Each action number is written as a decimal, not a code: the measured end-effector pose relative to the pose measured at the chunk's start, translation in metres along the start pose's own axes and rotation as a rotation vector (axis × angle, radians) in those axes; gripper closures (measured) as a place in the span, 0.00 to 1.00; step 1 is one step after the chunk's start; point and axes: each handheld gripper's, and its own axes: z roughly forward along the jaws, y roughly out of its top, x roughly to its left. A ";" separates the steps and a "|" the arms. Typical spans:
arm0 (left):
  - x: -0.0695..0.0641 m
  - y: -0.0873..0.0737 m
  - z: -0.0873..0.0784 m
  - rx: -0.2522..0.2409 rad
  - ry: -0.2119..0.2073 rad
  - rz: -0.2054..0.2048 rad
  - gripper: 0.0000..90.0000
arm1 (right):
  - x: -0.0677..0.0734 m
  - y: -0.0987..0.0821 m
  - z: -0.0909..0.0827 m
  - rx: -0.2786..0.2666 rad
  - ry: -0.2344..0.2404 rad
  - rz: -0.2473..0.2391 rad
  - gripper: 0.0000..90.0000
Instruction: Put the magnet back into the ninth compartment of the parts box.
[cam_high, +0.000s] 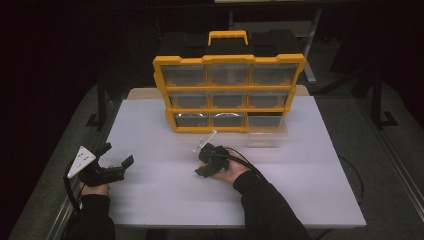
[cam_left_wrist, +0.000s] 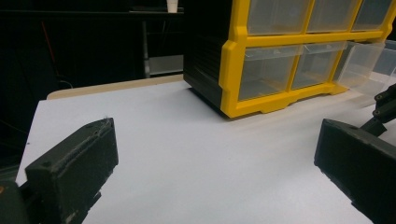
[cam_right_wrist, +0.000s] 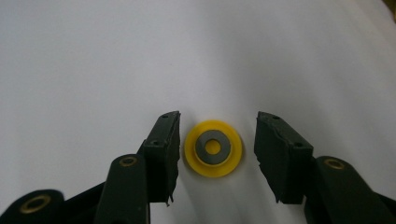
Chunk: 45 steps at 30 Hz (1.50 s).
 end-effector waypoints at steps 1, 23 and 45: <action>0.000 0.000 0.000 -0.004 0.000 -0.002 0.00 | 0.001 0.000 0.000 -0.005 -0.008 -0.006 0.60; 0.001 0.000 -0.001 -0.005 0.001 -0.005 0.00 | -0.003 -0.002 -0.021 -0.076 -0.004 0.015 0.67; 0.000 0.000 0.000 -0.004 -0.002 -0.012 0.00 | -0.010 -0.005 -0.054 -0.148 0.016 0.057 0.68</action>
